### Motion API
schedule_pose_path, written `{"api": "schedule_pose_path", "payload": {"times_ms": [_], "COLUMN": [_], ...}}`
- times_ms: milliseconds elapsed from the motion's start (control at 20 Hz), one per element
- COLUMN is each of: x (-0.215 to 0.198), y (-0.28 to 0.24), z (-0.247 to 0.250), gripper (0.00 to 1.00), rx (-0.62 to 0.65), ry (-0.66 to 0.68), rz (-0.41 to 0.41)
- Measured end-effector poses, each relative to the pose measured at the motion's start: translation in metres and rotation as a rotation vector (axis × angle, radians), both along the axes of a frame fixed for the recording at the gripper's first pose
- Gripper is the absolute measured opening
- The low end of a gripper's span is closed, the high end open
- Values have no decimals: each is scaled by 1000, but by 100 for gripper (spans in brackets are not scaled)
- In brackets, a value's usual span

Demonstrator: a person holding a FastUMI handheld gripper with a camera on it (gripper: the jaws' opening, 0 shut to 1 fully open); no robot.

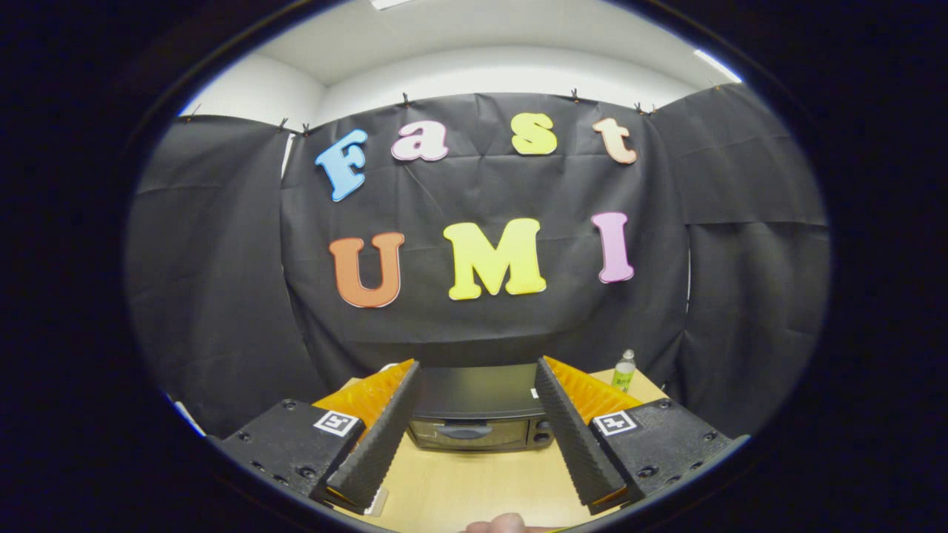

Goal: Open the toaster oven, put the food inside, and close the toaster oven door.

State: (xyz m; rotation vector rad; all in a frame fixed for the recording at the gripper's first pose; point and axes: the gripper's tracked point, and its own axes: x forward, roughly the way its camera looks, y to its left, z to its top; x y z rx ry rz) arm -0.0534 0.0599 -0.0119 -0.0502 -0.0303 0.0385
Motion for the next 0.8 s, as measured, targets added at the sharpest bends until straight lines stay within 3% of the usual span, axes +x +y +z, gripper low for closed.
{"api": "schedule_pose_path", "payload": {"times_ms": [800], "x": [12], "y": [-5], "z": [4], "gripper": [100], "rx": [-8], "ry": [1], "rz": [0]}}
